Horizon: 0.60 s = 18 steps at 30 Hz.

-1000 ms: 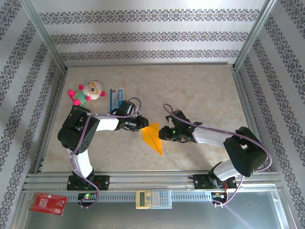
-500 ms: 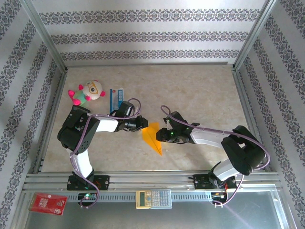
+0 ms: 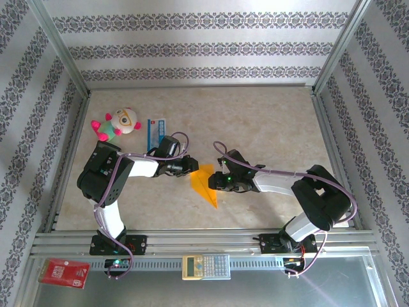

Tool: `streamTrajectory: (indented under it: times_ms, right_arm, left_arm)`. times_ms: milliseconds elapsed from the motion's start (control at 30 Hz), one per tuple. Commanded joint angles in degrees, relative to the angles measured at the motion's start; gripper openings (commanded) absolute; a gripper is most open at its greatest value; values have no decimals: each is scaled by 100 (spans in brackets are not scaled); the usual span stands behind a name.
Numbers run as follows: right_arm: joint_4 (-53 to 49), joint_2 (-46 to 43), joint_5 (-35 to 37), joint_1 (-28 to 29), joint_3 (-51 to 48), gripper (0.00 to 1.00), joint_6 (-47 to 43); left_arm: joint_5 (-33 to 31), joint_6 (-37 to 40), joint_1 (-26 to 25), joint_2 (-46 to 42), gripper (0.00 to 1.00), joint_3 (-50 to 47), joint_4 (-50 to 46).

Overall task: Fold a paper plane with a square sheet of paper (pick it up from the middle)
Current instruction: Turn over the paper at the center of the table.

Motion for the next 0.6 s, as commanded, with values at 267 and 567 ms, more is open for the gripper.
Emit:
streamTrajectory:
  times_ms: [267,567]
  right_arm:
    - [327,241,-282,-49,81,33,92]
    - [525,110,-440,-148,-63,31,193]
  left_arm:
    - [-263,70,-45,153,21,-126,13]
    - [-265,93,-48,162,21,-113,-31]
